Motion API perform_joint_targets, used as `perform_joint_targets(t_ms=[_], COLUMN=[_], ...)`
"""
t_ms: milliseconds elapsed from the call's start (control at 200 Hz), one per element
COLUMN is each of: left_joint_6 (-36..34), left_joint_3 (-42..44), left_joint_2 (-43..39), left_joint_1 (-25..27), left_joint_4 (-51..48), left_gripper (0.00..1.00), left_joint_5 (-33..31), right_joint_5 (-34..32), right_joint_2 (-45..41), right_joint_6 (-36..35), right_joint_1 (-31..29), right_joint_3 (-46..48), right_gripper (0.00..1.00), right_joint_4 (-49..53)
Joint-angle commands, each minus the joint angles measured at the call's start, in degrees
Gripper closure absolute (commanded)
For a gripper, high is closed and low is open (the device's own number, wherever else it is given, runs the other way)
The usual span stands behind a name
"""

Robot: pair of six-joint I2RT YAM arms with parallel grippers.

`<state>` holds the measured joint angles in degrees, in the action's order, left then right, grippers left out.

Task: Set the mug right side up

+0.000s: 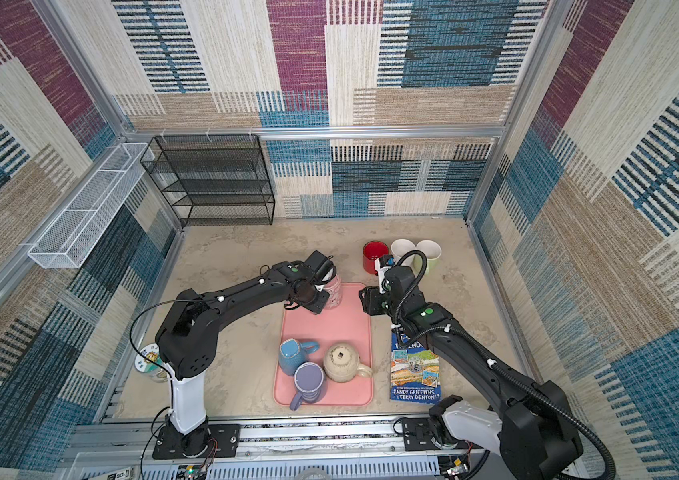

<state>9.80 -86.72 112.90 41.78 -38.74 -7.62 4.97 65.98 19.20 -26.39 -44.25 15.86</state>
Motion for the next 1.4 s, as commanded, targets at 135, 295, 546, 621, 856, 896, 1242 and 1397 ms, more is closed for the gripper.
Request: perform_joint_targets(t_ms=[135,295,546,621,856,896,1242,1397], left_joint_6=[-3.92,-5.23,-5.2,-4.56,-1.02,-0.14,13.18,17.82], left_joint_3=[1.43,3.26,8.42,11.03,15.85,16.27,22.19,23.86], left_joint_2=[-3.68,-7.51,-15.95,-19.11,-26.1,-26.58,-29.23,-30.14], left_joint_1=[-0.05,-0.13,-0.83,-1.63,-5.23,-5.76,-10.28,-10.88], left_joint_4=[0.55,2.54,8.6,12.43,22.21,23.7,42.5,49.41], left_gripper=[1.0,1.0,1.0,1.0,1.0,1.0,1.0,1.0], left_joint_5=[-2.36,-1.06,4.56,7.88,22.83,25.78,44.38,47.33], right_joint_5=[1.02,5.15,18.25,22.4,33.04,35.03,45.27,48.78], right_joint_2=[-0.27,-0.13,-2.84,-4.6,-6.24,-6.13,-3.53,-0.92], right_joint_6=[-0.32,0.21,1.5,2.49,6.57,7.47,14.44,21.33], right_joint_1=[-0.02,0.11,3.09,4.03,6.77,7.04,8.26,10.88], right_joint_3=[0.48,2.99,9.03,11.63,17.86,18.67,22.01,23.59], right_gripper=[0.42,0.42,0.36,0.34,0.32,0.32,0.3,0.29], right_joint_4=[-3.01,-6.32,-14.69,-18.48,-31.25,-34.07,-54.04,-64.92])
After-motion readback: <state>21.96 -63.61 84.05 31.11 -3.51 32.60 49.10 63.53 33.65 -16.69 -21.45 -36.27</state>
